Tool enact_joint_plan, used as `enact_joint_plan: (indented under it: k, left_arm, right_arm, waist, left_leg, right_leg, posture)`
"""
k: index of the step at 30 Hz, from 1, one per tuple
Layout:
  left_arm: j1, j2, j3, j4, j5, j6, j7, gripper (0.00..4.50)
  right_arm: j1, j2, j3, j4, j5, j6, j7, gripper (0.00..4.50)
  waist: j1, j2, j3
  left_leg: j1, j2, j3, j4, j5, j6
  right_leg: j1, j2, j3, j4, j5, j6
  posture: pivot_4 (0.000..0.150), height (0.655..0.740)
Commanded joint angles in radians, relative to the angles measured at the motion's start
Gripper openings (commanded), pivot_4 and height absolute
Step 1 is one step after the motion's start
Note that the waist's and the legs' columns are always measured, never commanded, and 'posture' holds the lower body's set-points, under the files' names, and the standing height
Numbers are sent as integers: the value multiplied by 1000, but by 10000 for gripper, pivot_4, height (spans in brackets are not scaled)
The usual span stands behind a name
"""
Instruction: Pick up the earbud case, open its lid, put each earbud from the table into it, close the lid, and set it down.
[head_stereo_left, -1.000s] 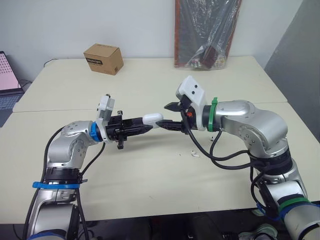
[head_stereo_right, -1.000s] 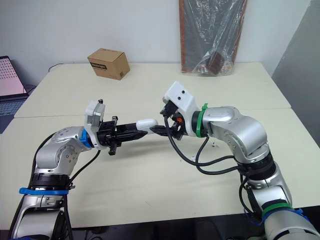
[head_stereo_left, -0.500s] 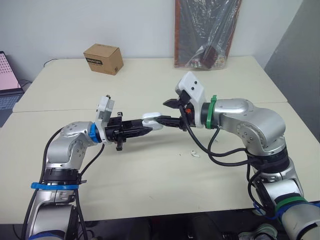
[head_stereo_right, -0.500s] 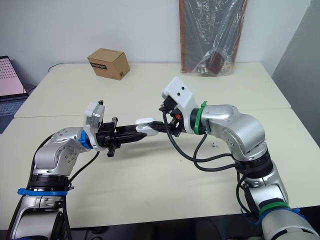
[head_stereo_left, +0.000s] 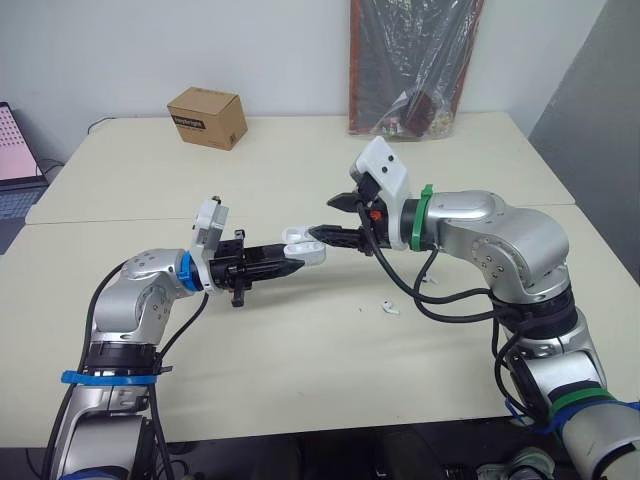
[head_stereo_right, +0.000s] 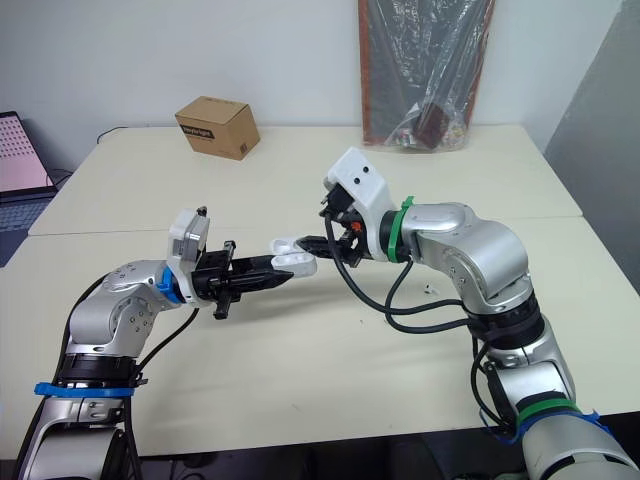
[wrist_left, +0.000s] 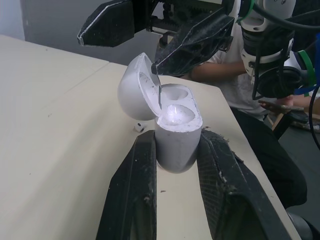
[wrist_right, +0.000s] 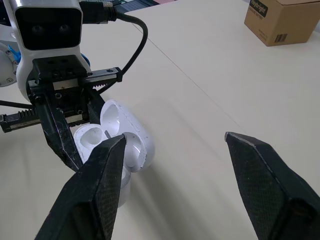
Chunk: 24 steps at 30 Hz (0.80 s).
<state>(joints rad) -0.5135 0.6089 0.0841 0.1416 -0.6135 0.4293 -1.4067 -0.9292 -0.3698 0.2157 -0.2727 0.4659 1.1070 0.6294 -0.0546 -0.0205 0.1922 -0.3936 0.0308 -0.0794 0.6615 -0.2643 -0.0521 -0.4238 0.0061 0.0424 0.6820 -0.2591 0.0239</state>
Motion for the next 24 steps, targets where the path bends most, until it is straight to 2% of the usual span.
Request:
enact_joint_plan:
  k: [1, 5, 10, 14, 17, 19, 24]
  left_arm:
    - [-6, 12, 25, -27, -16, -14, 0, 8016]
    - [-24, 18, 28, 7, 0, -33, 1, 8016]
    - [-50, 19, 29, 34, 5, -49, 6, 8016]
    - [-61, 25, 38, 42, 4, -54, 10, 8016]
    - [-60, 37, 41, 33, -3, -46, 6, 8016]
    - [-61, 45, 41, 32, -5, -43, 1, 8016]
    - [-68, 54, 39, 37, -6, -40, -3, 8016]
  right_arm:
    - [-42, -6, -51, -37, 37, 15, 8, 32705]
    - [-77, -90, -56, -73, 58, 82, 29, 32705]
    - [-47, -277, 38, -136, 49, 101, 119, 32705]
    - [72, -349, 68, -184, 50, 61, 154, 32705]
    - [137, -419, 159, -205, -16, 37, 154, 32705]
    - [163, -445, 211, -202, -58, 17, 147, 32705]
    - [211, -415, 290, -142, -143, -27, 114, 32705]
  waist:
    - [0, 0, 0]
    - [1, 0, 0]
    - [5, 0, 0]
    - [5, 0, 0]
    - [5, 0, 0]
    - [4, 0, 0]
    - [4, 0, 0]
  left_leg:
    - [0, 0, 0, 0, 0, 0]
    - [0, 0, 0, 0, 0, 0]
    - [-1, 0, 0, 0, 0, 0]
    - [0, 0, 0, 0, 0, 0]
    - [-1, 0, 1, 0, 0, 0]
    - [0, 0, 1, 0, 0, 0]
    - [0, 0, 0, 0, 0, 0]
  right_leg:
    - [0, 0, 0, 0, 0, 0]
    - [0, 0, 0, 0, 0, 0]
    - [0, 0, 0, -2, 0, 0]
    - [0, 0, 0, -2, 0, 0]
    - [0, 0, 0, -1, 0, 0]
    - [0, 0, 1, -1, 0, 0]
    - [0, 0, 1, -1, -1, 1]
  posture:
    - [1500, 7400]
    - [1500, 7400]
    - [1500, 7400]
    - [1500, 7400]
    - [1500, 7400]
    - [1500, 7400]
    - [1500, 7400]
